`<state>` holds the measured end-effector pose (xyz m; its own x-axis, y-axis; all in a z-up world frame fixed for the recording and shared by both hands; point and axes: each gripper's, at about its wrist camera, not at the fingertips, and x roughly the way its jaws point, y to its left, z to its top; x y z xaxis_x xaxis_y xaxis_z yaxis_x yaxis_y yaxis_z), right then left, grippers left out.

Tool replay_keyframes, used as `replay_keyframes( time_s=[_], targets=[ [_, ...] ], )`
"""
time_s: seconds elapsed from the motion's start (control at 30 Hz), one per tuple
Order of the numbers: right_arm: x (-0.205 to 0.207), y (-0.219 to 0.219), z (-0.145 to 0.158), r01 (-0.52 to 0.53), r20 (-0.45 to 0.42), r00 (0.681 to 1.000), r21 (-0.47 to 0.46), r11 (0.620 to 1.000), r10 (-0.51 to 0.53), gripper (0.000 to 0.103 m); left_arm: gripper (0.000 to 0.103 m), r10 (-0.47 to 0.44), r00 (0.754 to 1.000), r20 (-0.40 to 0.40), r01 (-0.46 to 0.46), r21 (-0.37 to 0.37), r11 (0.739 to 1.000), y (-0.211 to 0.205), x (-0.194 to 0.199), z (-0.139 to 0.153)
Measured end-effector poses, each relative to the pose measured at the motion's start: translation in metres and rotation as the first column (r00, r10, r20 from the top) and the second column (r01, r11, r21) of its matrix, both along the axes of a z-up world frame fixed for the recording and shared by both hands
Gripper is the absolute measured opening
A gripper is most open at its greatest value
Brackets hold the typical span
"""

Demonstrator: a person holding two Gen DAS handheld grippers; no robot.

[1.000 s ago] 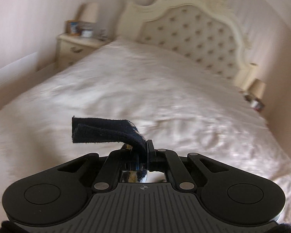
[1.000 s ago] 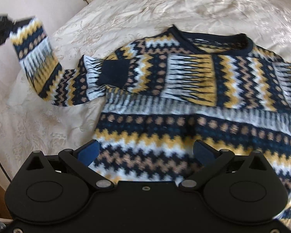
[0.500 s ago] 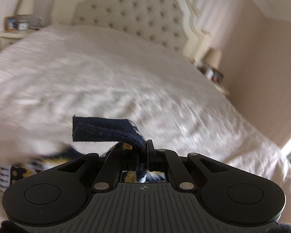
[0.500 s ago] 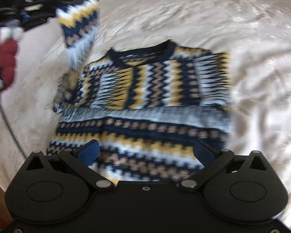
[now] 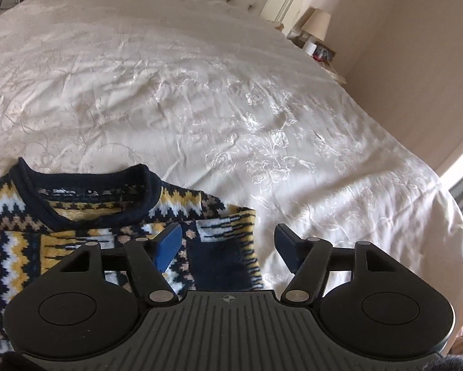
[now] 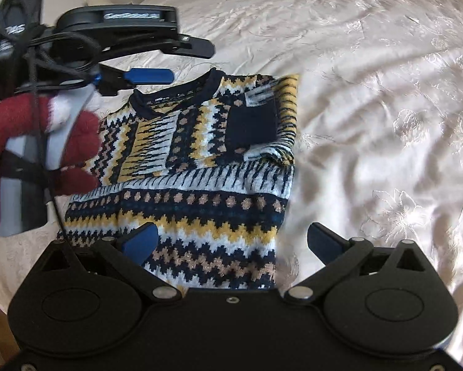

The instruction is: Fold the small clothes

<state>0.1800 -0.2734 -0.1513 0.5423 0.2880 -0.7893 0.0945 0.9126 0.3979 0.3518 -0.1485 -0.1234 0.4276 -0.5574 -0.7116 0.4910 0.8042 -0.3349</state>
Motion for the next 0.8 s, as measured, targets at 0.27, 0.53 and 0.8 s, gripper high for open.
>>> replay_keyframes(
  time_s=[0.27,0.53,0.8],
  targets=[
    [0.027,0.003,0.009,0.004,0.041,0.999,-0.01,1.0,-0.003,0.103,0.066,0.046,0.998,0.051,-0.053,0.155,0.986,0.067,-0.013,0.006],
    [0.066,0.01,0.009,0.0,0.059,0.998,0.014,1.0,-0.001,0.103,0.066,0.261,0.965,-0.024,-0.248,0.239,0.939,0.17,0.005,-0.014],
    [0.111,0.002,-0.004,0.014,0.059,0.998,0.044,0.999,-0.017,0.103,0.066,0.28,0.958,-0.059,-0.255,0.263,0.93,0.204,0.033,-0.034]
  ],
)
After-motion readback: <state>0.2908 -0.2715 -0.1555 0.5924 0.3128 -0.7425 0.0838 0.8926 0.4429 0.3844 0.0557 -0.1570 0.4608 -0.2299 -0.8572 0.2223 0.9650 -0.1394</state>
